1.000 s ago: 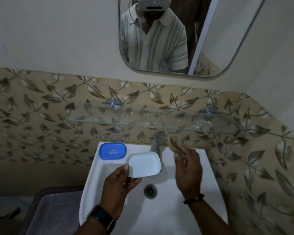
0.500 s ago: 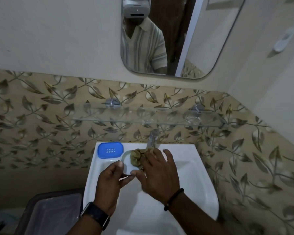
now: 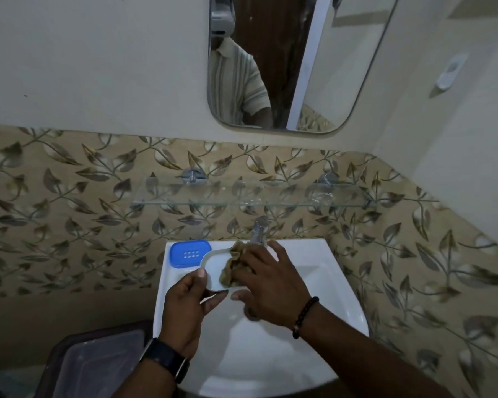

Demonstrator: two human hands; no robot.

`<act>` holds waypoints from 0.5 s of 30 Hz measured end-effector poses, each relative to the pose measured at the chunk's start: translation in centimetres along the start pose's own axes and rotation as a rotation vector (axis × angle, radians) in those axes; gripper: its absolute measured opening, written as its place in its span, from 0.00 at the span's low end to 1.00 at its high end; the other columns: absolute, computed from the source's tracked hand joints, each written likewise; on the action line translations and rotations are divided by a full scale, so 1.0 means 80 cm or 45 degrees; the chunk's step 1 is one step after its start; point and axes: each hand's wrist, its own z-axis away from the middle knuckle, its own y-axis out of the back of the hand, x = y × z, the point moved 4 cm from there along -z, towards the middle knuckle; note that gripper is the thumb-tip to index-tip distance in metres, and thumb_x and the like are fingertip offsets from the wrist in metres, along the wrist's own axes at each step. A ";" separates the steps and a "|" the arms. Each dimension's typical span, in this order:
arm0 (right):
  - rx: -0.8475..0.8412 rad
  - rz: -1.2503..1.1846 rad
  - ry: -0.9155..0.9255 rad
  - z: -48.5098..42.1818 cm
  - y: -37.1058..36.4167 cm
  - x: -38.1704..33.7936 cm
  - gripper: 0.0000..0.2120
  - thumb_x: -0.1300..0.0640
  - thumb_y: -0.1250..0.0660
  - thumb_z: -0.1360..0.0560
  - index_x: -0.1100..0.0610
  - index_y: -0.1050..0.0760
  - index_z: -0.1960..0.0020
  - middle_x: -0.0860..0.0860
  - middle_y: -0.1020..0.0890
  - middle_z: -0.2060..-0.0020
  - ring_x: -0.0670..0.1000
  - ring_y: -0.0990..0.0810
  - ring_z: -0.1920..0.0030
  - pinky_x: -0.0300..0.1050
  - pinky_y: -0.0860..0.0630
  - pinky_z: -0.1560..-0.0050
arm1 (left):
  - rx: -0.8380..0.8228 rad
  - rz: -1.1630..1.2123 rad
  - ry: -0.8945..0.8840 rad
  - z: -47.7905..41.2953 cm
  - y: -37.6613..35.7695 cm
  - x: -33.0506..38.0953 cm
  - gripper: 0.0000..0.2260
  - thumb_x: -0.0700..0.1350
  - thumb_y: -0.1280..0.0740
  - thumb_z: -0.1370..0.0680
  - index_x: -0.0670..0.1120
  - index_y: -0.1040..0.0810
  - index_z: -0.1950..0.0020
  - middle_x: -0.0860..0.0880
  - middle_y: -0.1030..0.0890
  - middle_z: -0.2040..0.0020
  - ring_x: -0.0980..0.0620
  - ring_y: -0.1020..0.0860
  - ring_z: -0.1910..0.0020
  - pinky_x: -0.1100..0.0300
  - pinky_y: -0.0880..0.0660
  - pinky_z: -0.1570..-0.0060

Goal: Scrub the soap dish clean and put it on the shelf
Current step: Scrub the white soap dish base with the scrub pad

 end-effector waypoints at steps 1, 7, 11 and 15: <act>-0.004 0.065 -0.040 -0.001 -0.001 0.001 0.16 0.42 0.32 0.26 0.45 0.25 0.41 0.46 0.23 0.38 0.53 0.31 0.30 0.59 0.41 0.27 | 0.010 0.013 -0.011 -0.001 -0.002 0.003 0.12 0.45 0.36 0.17 0.40 0.15 0.45 0.37 0.13 0.48 0.42 0.15 0.52 0.54 0.16 0.56; 0.155 -0.082 -0.194 -0.016 -0.008 -0.024 0.16 0.60 0.29 0.31 0.49 0.29 0.47 0.50 0.23 0.52 0.55 0.25 0.46 0.48 0.32 0.40 | 0.033 0.049 -0.034 -0.003 -0.012 0.017 0.14 0.45 0.36 0.17 0.36 0.18 0.42 0.35 0.14 0.49 0.41 0.16 0.51 0.54 0.15 0.57; 0.109 -0.233 -0.282 -0.019 -0.001 -0.027 0.24 0.65 0.28 0.32 0.44 0.28 0.43 0.47 0.24 0.49 0.52 0.30 0.43 0.40 0.39 0.47 | -0.057 0.032 -0.014 -0.004 -0.023 0.023 0.15 0.45 0.37 0.16 0.35 0.19 0.41 0.36 0.14 0.48 0.40 0.16 0.49 0.52 0.15 0.53; 0.077 -0.205 -0.223 -0.022 0.011 -0.022 0.29 0.67 0.31 0.30 0.44 0.28 0.34 0.48 0.23 0.45 0.53 0.30 0.44 0.42 0.34 0.48 | -0.141 0.001 -0.012 -0.010 -0.040 0.033 0.14 0.47 0.37 0.17 0.38 0.17 0.43 0.39 0.12 0.50 0.44 0.14 0.51 0.53 0.16 0.53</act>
